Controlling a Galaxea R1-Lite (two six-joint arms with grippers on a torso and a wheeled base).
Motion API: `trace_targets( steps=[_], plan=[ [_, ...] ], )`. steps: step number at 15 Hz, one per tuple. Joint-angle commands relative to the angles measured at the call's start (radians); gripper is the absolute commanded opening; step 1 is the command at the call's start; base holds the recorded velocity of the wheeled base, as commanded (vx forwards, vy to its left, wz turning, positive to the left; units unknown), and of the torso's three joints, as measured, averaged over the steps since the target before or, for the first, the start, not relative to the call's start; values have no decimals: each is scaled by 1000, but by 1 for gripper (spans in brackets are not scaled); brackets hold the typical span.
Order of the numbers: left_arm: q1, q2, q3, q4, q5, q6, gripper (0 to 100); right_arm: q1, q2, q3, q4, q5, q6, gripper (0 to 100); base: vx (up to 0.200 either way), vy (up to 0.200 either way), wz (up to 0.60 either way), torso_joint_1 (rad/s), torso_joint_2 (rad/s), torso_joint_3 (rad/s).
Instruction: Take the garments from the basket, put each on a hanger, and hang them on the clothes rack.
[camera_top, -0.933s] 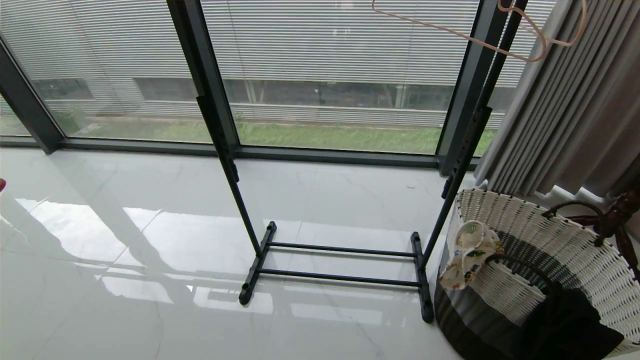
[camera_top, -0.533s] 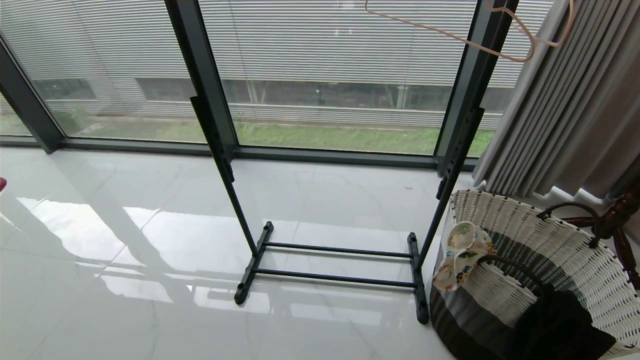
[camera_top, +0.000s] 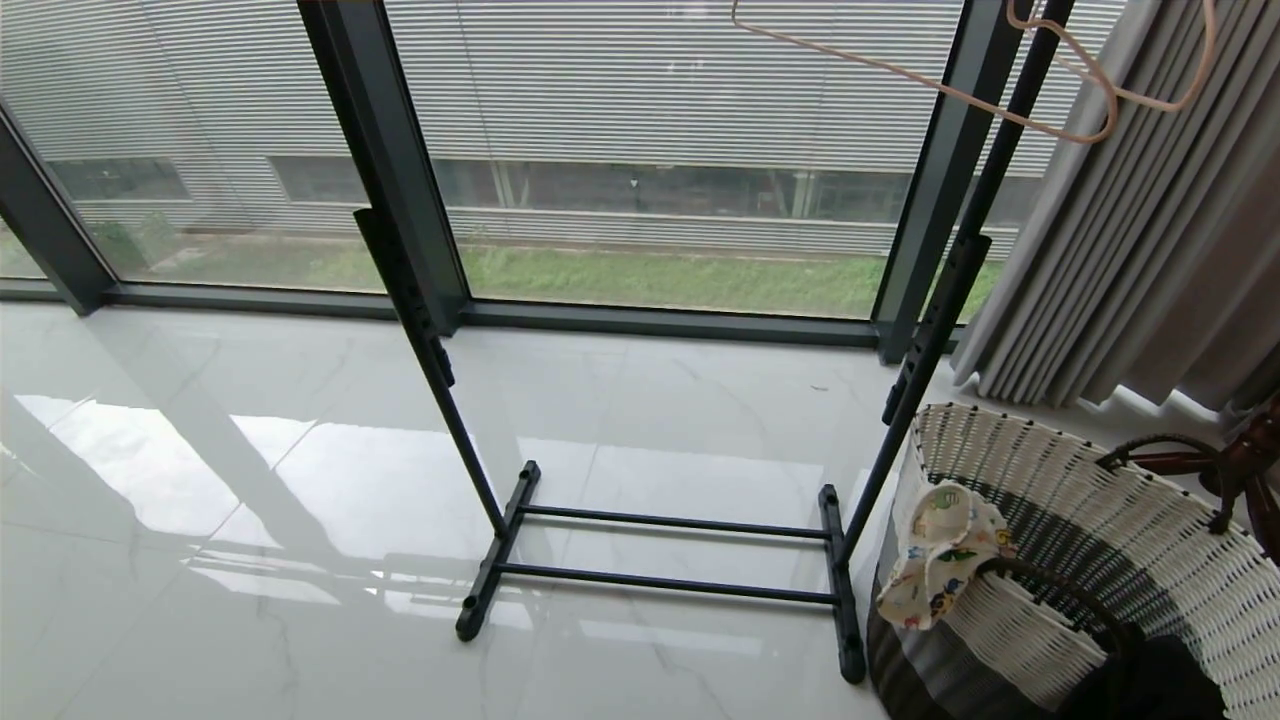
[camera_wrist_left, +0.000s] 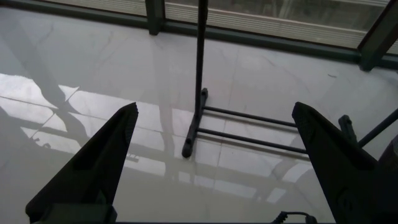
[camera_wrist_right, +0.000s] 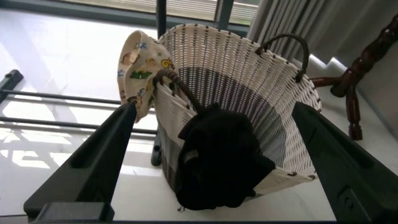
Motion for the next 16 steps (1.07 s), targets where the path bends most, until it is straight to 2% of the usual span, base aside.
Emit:
trace_targets(
  steps=[1,2,5,8,9,11,12,13,14,16],
  plan=[
    [1,0,0,2,0,1,100,0,0,0,0,0,-1,100,0,-200,0,-2,-2,7],
    [1,0,0,0,0,1,100,0,0,0,0,0,2,100,0,-200,0,17,2,-2],
    [1,0,0,0,0,0,100,0,5,0,0,2,-8,100,0,0,0,0,0,0],
    [1,0,0,0,0,1,100,8,51,0,-8,5,-90,100,0,0,0,0,0,0],
    [1,0,0,0,0,1,100,39,72,0,-12,30,-106,100,0,0,0,0,0,0],
    [1,0,0,0,0,1,100,42,72,0,-12,36,-107,100,0,0,0,0,0,0],
    [1,0,0,0,0,0,100,51,97,-97,-22,120,-90,100,0,0,0,0,0,0],
    [1,0,0,0,0,-3,100,82,198,-219,-6,155,-52,100,0,0,0,0,0,0],
    [1,0,0,0,0,-5,100,80,295,-291,9,152,-95,100,0,0,0,0,0,0],
    [1,0,0,0,0,-3,100,72,480,-348,90,152,-347,100,0,0,0,0,0,0]
  ],
)
